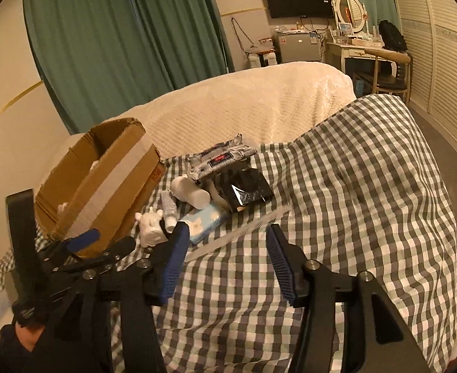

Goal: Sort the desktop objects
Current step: 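Move both tools back over the remaining clutter, then grasp the white figurine with the left tool while the right grasps the black round cup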

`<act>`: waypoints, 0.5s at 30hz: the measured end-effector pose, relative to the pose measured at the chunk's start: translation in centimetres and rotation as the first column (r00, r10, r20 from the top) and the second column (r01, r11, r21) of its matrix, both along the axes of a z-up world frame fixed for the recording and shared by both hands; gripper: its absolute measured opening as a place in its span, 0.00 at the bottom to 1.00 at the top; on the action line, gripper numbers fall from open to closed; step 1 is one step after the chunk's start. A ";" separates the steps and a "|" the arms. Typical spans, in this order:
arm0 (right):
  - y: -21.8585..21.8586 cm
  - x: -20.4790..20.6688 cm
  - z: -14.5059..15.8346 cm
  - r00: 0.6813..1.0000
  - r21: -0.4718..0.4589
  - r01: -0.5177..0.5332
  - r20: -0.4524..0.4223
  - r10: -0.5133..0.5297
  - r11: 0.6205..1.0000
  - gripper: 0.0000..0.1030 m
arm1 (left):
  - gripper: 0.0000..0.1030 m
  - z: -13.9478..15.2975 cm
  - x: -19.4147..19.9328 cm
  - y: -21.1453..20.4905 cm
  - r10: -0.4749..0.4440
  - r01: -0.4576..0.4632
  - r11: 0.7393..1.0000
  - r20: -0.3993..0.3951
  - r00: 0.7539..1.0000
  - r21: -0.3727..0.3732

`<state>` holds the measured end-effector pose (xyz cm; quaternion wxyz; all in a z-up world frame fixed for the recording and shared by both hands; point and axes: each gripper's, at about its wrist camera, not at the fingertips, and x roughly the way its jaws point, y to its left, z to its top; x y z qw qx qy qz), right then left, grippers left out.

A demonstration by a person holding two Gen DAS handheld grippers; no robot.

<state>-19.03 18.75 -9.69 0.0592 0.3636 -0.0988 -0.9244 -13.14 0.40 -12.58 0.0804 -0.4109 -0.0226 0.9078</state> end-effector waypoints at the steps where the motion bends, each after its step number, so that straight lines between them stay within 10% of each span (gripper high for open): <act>1: 0.1 -0.2 -0.2 1.000 0.002 -0.001 0.005 0.001 1.000 0.50 | 0.79 -0.4 -0.3 0.1 0.007 -0.007 1.000 0.003 1.000 -0.008; 12: -0.7 -2.9 -3.2 0.997 0.015 -0.022 0.078 0.021 1.000 0.50 | 0.66 -3.8 -4.4 0.1 0.072 -0.066 0.993 0.056 0.996 -0.101; 15: -1.0 -3.5 -3.9 0.995 0.020 -0.027 0.095 0.025 0.999 0.50 | 0.62 -4.8 -5.5 -0.8 0.053 -0.050 0.998 0.102 0.993 -0.027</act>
